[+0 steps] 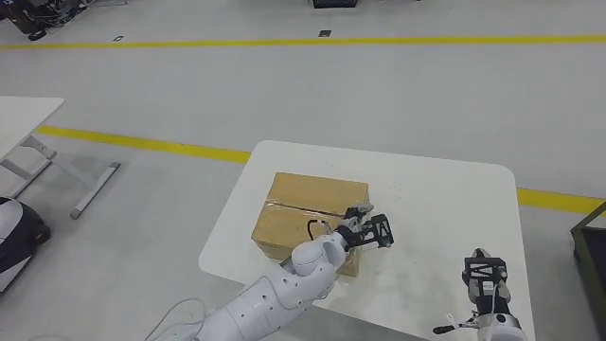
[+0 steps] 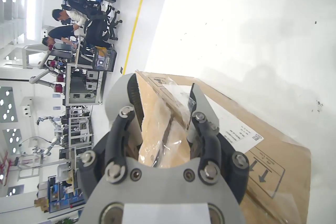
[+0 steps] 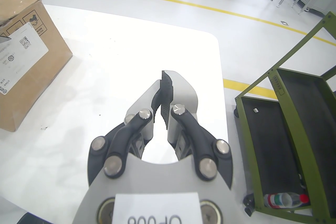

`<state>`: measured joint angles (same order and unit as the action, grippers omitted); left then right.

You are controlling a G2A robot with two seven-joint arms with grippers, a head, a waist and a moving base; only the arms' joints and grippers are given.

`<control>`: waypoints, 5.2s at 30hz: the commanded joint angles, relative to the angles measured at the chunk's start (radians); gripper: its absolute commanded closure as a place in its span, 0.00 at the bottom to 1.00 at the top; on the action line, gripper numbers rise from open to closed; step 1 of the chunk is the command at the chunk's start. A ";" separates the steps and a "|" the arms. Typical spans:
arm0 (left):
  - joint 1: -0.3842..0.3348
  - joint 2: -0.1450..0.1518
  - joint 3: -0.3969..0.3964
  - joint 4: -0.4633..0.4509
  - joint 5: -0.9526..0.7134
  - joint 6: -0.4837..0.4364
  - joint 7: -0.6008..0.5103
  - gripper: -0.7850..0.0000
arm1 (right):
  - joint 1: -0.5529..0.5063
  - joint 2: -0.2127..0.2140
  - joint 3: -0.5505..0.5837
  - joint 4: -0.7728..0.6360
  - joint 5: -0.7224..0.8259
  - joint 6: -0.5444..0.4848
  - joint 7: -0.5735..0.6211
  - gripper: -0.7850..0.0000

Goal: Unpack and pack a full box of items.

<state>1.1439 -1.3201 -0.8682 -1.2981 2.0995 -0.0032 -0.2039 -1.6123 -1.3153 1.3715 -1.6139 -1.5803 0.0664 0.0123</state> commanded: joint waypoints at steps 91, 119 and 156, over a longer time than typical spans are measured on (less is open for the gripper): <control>0.199 0.157 -0.792 -0.277 0.272 -0.045 0.162 1.00 | 0.524 -0.116 -0.486 0.436 0.067 -0.294 0.135 1.00; 0.145 0.151 -0.828 -0.103 0.365 0.119 0.007 1.00 | 0.498 -0.111 -0.451 0.418 0.070 -0.286 0.176 1.00; 0.111 0.149 -0.869 0.041 0.355 0.169 0.015 0.00 | 0.468 -0.106 -0.425 0.332 0.049 -0.279 0.187 1.00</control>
<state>1.2440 -1.1680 -1.7479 -1.2360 2.4886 0.1780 -0.2088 -1.1413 -1.4225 0.9429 -1.2686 -1.5288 -0.2159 0.2021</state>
